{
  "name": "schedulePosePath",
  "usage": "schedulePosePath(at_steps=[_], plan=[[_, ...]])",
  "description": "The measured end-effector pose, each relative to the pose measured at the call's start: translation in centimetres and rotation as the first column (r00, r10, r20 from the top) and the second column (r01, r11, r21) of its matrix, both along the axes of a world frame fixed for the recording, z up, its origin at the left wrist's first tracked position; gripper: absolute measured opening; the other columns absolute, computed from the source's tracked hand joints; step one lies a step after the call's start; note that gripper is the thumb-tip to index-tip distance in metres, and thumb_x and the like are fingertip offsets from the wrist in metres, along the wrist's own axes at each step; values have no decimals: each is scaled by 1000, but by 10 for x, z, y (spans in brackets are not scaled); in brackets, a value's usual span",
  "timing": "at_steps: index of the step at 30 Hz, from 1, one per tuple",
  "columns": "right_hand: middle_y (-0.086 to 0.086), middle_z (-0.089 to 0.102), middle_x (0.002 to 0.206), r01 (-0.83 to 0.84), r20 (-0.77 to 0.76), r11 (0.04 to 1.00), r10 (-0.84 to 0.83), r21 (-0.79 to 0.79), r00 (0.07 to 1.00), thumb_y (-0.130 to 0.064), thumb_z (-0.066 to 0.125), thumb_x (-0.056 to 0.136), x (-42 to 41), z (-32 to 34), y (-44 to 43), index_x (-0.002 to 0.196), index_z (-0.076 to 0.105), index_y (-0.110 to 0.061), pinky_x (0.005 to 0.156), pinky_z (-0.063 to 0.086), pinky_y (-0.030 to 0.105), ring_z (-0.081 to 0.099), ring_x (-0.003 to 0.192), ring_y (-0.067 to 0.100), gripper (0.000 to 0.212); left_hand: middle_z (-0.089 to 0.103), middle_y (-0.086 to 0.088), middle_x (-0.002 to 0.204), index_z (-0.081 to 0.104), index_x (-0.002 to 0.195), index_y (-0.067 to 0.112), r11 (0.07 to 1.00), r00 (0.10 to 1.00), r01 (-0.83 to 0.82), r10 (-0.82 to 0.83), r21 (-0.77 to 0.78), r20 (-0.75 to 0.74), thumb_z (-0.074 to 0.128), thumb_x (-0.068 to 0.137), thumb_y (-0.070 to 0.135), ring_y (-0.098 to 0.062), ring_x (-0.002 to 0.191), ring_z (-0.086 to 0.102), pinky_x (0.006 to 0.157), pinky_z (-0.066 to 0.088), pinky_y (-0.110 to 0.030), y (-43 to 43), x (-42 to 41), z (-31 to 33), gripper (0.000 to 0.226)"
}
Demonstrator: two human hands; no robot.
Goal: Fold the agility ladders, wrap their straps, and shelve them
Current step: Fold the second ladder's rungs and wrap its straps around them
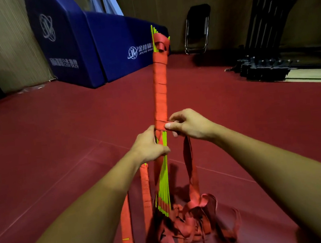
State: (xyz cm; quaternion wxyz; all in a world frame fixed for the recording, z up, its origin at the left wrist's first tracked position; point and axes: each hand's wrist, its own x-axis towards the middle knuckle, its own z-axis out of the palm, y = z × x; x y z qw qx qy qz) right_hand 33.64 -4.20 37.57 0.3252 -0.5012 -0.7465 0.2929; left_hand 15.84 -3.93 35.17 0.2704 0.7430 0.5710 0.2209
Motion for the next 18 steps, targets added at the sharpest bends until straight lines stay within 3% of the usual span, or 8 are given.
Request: schedulePosePath(at_steps=[2,4,7,10,14,18], plan=[[-4,58,57,-40,-79,997,35,-65,996,-25,64,95,0,-2,2,90,66,-11,53,33,26,43,53,11,15,60,5,75,59,95,23,999,1000,0,0,-33,28,77,69,10,-19,74,58,64,48,-29,0,-1,2,35],[-1,55,58,-57,-127,995,46,-83,991,-27,67,93,0,-4,3,94,67,-3,54,33,26,42,54,11,24,61,4,75,58,88,25,998,998,-3,7,-68,62,73,65,7,-20,73,59,64,49,-29,-1,-1,3,32],[2,52,57,-11,-208,997,-4,-74,978,-29,73,88,1,-4,5,85,63,4,53,33,22,41,53,11,35,64,3,74,62,90,24,994,989,26,-9,-110,146,68,52,13,-20,71,61,68,55,-37,-1,-3,8,40],[-2,49,53,86,-265,995,-98,-56,959,-31,77,84,-2,-4,5,73,52,-8,47,31,19,38,46,6,35,63,-4,80,58,93,18,986,971,68,-29,-155,237,69,57,3,-21,75,62,72,55,-42,1,-3,11,40],[-5,43,53,18,-299,989,-62,-147,952,-31,72,88,-4,-5,5,81,58,-12,45,25,20,33,46,6,25,60,-8,85,56,105,14,970,947,123,-52,-208,317,62,76,-17,-19,77,59,67,47,-28,-1,-5,12,43],[-3,47,56,-29,-340,983,-36,-184,940,-26,69,92,-2,-2,4,89,61,-9,47,27,19,36,47,5,19,60,-5,94,40,129,13,967,936,66,25,-245,351,67,79,-10,-17,83,59,71,47,-30,0,-5,7,61]])
